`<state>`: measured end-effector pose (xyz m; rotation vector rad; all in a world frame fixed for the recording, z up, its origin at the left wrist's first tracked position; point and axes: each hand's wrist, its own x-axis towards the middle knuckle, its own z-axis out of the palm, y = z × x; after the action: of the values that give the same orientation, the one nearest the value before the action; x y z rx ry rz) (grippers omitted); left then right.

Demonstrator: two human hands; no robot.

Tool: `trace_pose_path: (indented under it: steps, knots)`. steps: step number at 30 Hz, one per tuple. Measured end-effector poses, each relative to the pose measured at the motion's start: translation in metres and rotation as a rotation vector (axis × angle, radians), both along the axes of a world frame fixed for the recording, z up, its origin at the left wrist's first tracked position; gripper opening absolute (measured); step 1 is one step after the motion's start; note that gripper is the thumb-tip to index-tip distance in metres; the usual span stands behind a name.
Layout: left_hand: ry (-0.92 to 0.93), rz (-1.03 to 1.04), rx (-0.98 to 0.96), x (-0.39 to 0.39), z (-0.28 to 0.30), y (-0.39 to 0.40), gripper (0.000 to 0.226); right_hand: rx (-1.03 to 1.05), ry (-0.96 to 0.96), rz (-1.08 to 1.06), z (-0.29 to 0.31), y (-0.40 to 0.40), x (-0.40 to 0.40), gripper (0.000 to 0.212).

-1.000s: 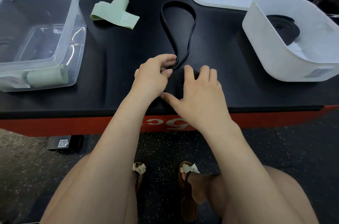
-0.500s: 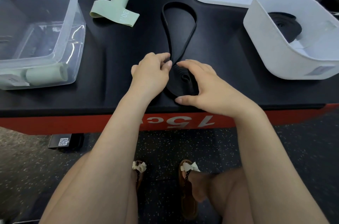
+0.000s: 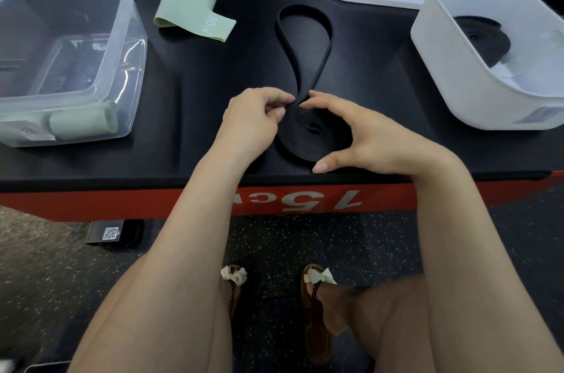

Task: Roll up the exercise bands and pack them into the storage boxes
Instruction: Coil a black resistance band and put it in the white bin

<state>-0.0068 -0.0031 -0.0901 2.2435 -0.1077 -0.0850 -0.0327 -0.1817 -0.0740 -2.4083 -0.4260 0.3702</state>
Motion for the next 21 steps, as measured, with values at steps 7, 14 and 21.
trace_pose_path:
  steps: [7, 14, 21]
  knots:
    - [0.015, 0.031, 0.017, 0.001, 0.000, -0.004, 0.033, -0.301, -0.080, -0.231, 0.009, 0.010, -0.015, 0.097]
    - [0.003, 0.021, 0.118, 0.002, -0.003, -0.010, 0.044, -0.539, -0.222, -0.294, -0.003, 0.050, -0.028, 0.100]
    - [0.019, -0.019, 0.007, 0.001, -0.008, -0.008, 0.055, -0.498, -0.392, -0.390, -0.017, 0.058, -0.025, 0.075]
